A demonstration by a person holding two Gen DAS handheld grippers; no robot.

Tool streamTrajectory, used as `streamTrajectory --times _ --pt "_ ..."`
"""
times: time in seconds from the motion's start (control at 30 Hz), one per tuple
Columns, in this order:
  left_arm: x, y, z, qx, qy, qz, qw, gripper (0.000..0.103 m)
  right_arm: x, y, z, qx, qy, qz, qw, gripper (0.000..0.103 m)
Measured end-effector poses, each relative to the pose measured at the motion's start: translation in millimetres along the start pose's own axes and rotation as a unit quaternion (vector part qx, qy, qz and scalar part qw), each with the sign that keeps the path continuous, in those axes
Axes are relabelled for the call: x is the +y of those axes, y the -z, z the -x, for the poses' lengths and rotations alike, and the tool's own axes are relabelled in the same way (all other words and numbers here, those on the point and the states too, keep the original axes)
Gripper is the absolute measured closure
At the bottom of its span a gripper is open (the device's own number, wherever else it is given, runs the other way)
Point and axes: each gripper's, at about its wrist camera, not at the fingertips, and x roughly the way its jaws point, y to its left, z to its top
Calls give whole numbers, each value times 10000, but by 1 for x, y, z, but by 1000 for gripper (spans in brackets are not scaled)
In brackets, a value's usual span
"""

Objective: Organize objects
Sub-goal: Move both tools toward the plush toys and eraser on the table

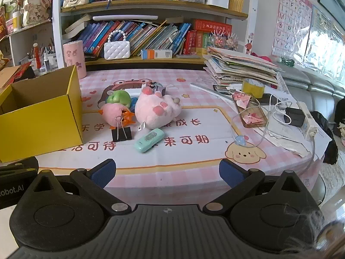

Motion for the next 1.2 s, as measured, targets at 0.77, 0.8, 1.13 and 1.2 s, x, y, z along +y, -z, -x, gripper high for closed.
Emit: streamTrajectory --times 0.77,0.8,1.13,1.2 --pt "7 -1 -1 -23 -76 73 9999 0 7 -1 -4 0 -296 -11 9996 1" --pt "7 0 -2 -13 -68 86 9999 0 7 -1 -4 3 -297 1 9996 1" --pt "0 -4 -8 -16 33 99 9999 0 -2 -5 -15 45 -315 -10 9995 1" --pt "-3 -5 -9 -19 44 103 9999 0 -4 -6 -17 57 -314 -3 9995 1"
